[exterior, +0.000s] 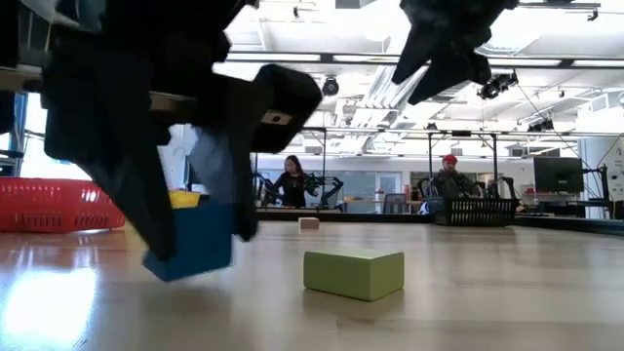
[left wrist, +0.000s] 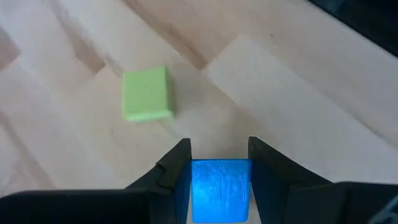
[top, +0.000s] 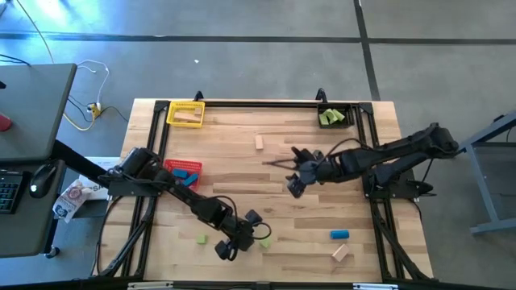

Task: Sort & place blocks by color
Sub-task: Put the blue block into the red bin, then put the green block into the black bin

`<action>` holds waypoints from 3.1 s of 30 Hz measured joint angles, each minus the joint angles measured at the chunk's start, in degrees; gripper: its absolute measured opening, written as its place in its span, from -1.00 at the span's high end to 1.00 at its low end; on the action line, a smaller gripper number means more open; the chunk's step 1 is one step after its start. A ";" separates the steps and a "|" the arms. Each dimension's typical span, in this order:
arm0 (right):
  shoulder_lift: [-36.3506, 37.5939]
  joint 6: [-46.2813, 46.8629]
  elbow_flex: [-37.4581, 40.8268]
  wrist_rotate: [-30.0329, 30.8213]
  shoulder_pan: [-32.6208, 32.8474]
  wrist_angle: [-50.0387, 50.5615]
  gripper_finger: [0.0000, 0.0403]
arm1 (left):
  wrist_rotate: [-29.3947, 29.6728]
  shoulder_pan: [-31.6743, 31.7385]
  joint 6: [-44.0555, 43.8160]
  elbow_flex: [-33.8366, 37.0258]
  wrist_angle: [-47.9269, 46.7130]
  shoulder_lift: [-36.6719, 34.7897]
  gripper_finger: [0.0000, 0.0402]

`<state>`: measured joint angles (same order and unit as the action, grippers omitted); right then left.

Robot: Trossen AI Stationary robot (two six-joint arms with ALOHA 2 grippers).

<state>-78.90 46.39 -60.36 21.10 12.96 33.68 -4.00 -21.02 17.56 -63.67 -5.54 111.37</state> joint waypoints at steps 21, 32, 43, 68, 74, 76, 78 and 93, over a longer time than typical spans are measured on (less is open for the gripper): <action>-13.51 -28.23 -0.03 -12.50 7.35 -27.32 -0.07 | 11.53 -0.46 -5.37 2.60 -19.02 -15.70 0.47; -20.30 -37.66 0.00 -21.87 6.86 -37.93 -0.07 | 23.13 -0.43 -14.80 9.29 -29.02 -28.99 0.47; -25.24 -32.02 -0.65 -20.38 6.76 -39.72 -0.07 | 32.71 -0.52 -27.60 16.07 -33.03 -38.53 0.47; -31.14 -29.77 -5.99 -17.57 9.17 -42.71 -0.07 | 34.67 2.36 -44.87 21.87 -49.48 -48.31 0.45; -31.25 -28.41 -6.86 -17.92 9.17 -43.25 -0.07 | 29.83 5.39 -45.84 22.56 -52.23 -46.50 0.33; -31.25 -28.39 -6.86 -17.90 9.19 -42.61 -0.07 | 29.60 6.10 -45.97 22.69 -52.68 -46.03 0.30; -31.25 -28.39 -6.82 -17.90 9.23 -42.46 -0.07 | 29.62 6.69 -46.36 22.64 -52.87 -45.88 0.27; -31.25 -33.75 -6.84 -24.24 9.27 -38.61 -0.07 | 28.40 13.09 -48.96 22.64 -52.28 -45.92 0.07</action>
<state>-110.15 12.64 -67.20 -3.14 22.24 -4.93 24.41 -7.93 -31.40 -41.04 -57.82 65.45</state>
